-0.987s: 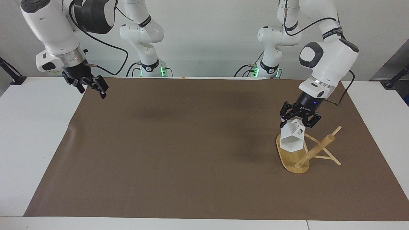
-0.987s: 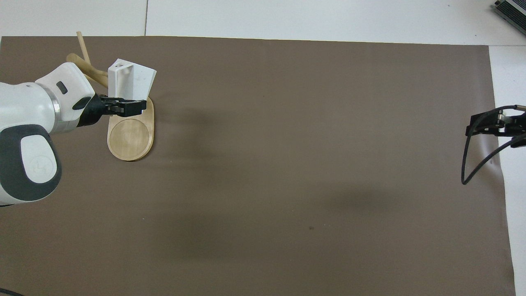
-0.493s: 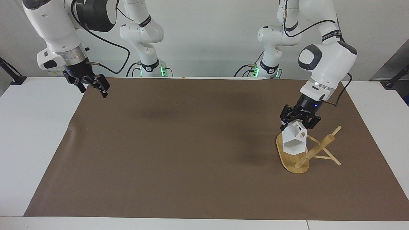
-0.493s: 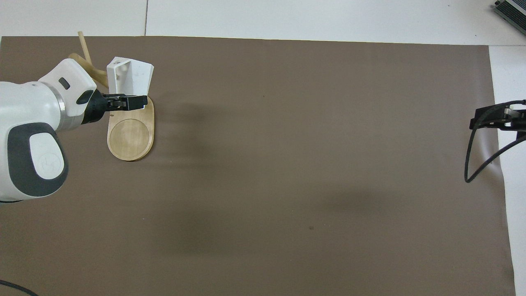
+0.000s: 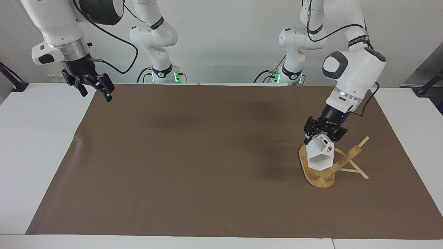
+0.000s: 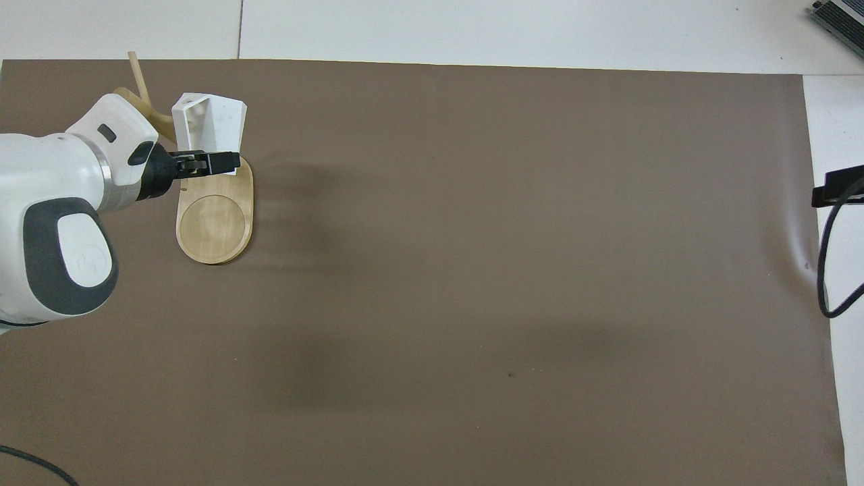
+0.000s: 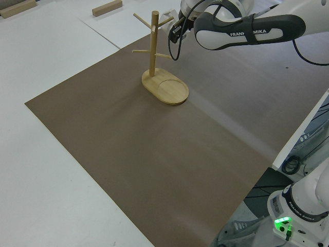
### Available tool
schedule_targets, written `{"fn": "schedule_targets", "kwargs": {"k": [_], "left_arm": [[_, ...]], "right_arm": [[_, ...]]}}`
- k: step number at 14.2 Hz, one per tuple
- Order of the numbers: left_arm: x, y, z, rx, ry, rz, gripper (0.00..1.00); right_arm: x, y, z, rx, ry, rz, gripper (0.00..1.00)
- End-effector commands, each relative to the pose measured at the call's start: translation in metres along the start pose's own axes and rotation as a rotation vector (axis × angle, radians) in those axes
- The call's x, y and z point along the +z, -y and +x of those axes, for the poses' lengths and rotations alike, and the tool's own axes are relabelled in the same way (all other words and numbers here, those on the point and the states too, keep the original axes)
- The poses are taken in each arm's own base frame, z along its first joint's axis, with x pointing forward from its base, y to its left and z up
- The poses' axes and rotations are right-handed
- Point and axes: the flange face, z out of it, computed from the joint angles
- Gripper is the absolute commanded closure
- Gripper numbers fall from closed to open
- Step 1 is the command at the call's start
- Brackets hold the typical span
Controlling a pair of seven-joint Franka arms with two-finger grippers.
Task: Hang cup on rack
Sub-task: 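Move the cup with the left gripper onto a rack peg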
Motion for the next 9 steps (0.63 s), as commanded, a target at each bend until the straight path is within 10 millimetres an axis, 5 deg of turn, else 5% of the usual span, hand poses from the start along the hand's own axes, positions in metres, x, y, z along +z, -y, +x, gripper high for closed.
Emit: {"fn": "schedule_targets", "kwargs": {"k": [1, 9], "left_arm": [[0.000, 0.006, 0.003, -0.030, -0.011, 0.019, 1.00], [0.001, 0.017, -0.001, -0.098, 0.004, 0.018, 0.94]], "right_arm": [[0.001, -0.008, 0.005, -0.050, 0.012, 0.017, 0.00], [0.021, 0.005, -0.001, -0.005, 0.065, 0.022, 0.00]]}}
